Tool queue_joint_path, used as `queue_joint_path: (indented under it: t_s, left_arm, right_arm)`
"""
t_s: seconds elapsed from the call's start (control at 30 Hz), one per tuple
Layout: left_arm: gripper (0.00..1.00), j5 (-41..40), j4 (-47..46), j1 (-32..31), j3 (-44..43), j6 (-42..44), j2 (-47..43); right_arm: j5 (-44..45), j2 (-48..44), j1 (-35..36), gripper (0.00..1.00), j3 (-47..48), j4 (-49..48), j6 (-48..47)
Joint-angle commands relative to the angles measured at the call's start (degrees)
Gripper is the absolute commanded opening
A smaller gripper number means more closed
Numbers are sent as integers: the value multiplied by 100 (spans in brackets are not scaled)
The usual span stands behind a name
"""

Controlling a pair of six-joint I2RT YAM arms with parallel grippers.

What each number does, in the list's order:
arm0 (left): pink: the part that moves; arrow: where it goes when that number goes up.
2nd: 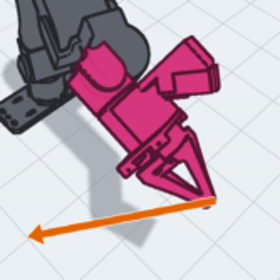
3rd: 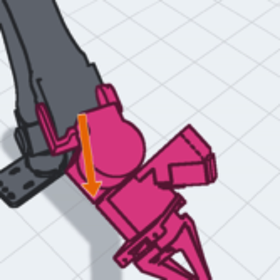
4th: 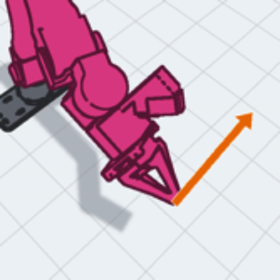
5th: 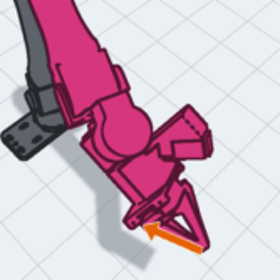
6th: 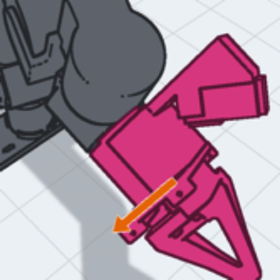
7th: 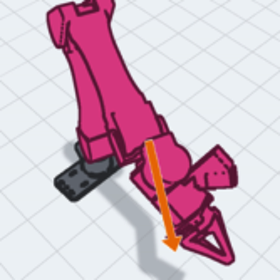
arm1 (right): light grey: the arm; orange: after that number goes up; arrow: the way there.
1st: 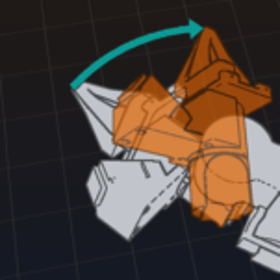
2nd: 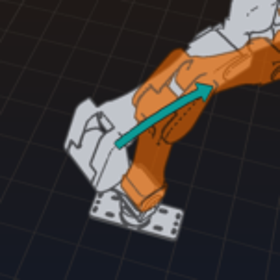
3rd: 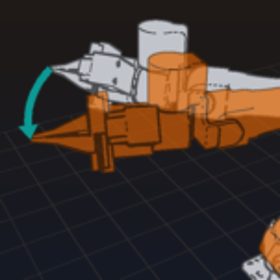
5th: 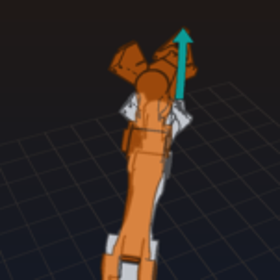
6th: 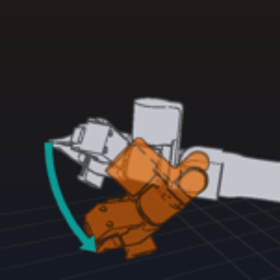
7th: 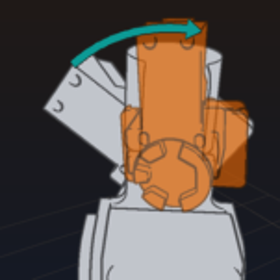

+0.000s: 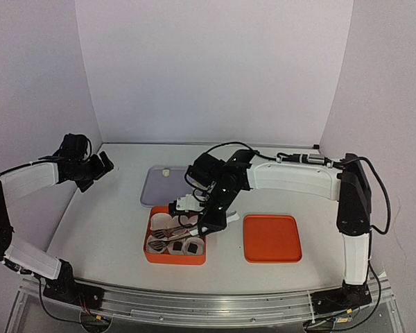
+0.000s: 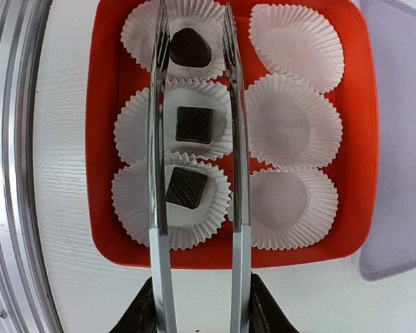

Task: Pack the chocolate

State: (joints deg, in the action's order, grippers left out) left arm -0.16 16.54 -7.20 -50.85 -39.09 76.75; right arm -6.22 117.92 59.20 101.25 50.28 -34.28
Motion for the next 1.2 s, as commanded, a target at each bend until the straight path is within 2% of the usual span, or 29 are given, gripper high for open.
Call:
queue_joint_path:
  t_s: [0.0,0.2,0.47,0.83,1.17]
  left_arm:
    - [100,113,-97,-7,-64,-45,-36]
    - [100,200,-152,-16,-48,-72,-29]
    - [100,198,-108,-12,-117,-99,-80]
    - [100,216,-76,-13,-153,-106,-46]
    - [100,143,2,-10,-169,-115,-27]
  right_arm:
    - [79,-761,37,34,59,-61,-65]
    - [224,-1131,34,34,-44,-72,-71]
    - [1301,-1336,-24,33,-67,-602,322]
    - [2268,-660,-858,35,365,-768,1612]
    - [2452,-29,-1528,34,498,-767,2588]
